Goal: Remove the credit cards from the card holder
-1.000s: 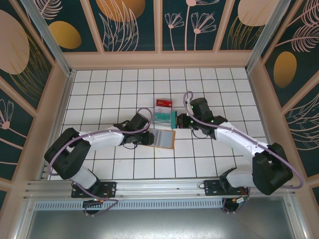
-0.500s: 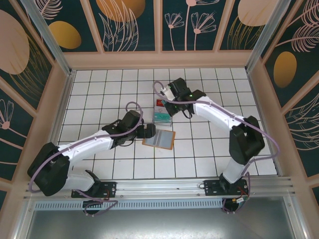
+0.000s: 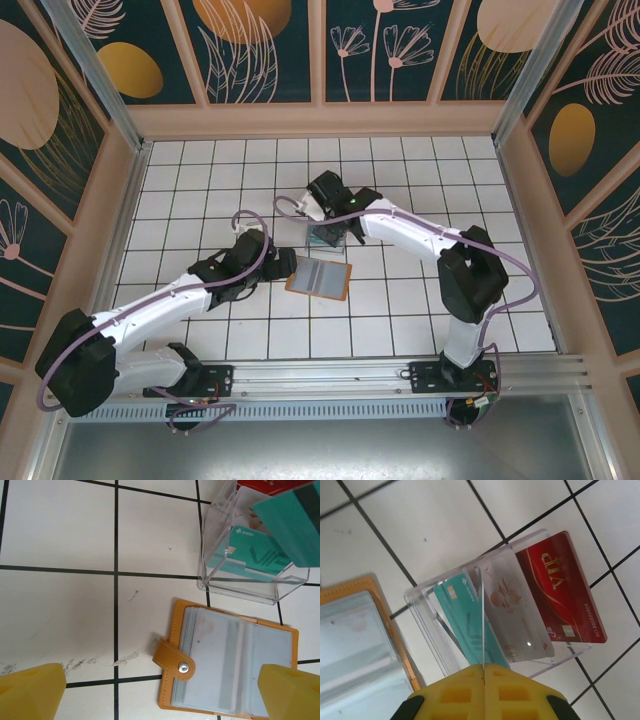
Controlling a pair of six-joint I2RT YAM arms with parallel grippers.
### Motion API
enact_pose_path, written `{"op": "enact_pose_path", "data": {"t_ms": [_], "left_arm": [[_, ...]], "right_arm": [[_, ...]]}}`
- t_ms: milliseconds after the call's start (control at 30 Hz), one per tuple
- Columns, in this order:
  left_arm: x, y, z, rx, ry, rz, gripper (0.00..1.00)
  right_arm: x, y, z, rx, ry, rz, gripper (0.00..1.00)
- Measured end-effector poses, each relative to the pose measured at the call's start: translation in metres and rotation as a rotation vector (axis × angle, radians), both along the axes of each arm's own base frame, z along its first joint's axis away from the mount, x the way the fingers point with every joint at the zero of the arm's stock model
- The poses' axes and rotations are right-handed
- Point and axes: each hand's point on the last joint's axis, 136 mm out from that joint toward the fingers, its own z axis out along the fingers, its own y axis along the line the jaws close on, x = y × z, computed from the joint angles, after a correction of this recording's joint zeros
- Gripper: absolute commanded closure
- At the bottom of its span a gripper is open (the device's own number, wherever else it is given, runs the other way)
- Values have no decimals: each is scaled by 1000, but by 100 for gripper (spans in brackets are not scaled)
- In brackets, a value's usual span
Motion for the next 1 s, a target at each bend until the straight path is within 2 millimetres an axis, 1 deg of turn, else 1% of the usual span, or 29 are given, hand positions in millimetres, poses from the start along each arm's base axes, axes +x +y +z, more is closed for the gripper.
{"op": "enact_pose_path", "data": {"t_ms": [167,300,533,800,900,1000], "left_arm": [[-1,3,-3,10,4,10,1],[-1,4,-4,13,7,10,2],[-2,4,-5,15,8,10,1],[-3,5,-7,18,12,10,2],[-3,5,-7,18,12,10,1],[-3,5,-7,19,12,11,2]], "right_arm": [[-2,-7,-11,-91,-47,36,100],[-9,-4,-18,-143,-79,91,100],[-9,0,-17,-166,-122,117,100],[-11,1,-5,-143,-139,134,100],[-14,-2,-4,-142,-141,145,100],[-20,-7,-7,-156,-136,171,100]]}}
